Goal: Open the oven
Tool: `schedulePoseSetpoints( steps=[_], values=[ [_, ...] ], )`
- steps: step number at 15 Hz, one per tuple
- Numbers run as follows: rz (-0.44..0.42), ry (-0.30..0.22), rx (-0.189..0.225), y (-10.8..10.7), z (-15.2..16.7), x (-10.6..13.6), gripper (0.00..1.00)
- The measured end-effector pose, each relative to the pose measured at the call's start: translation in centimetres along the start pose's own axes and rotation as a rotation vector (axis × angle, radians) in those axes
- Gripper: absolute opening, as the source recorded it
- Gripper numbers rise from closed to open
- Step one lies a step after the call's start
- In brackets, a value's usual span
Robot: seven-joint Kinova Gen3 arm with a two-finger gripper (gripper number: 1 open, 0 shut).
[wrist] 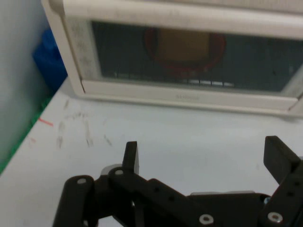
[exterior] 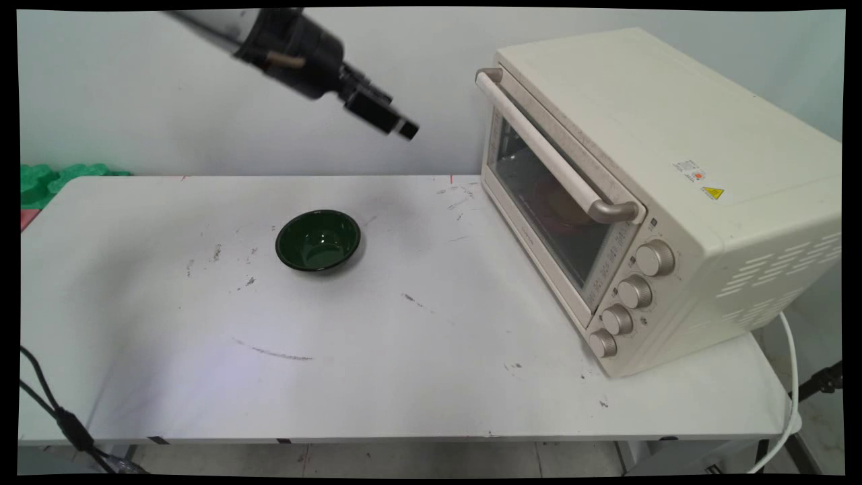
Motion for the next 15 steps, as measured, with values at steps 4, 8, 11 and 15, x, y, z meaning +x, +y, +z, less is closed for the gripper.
schedulePoseSetpoints(
  steps=[4, 8, 11, 15],
  values=[
    [0.006, 0.014, 0.015, 0.4, 0.9, 3.7, 1.00],
    [0.007, 0.023, 0.021, 0.8, 1.9, 6.1, 1.00],
    [0.007, 0.026, 0.026, 1.3, 3.1, 8.0, 1.00],
    [0.007, 0.023, 0.025, 2.0, 5.0, 9.9, 1.00]
  ],
)
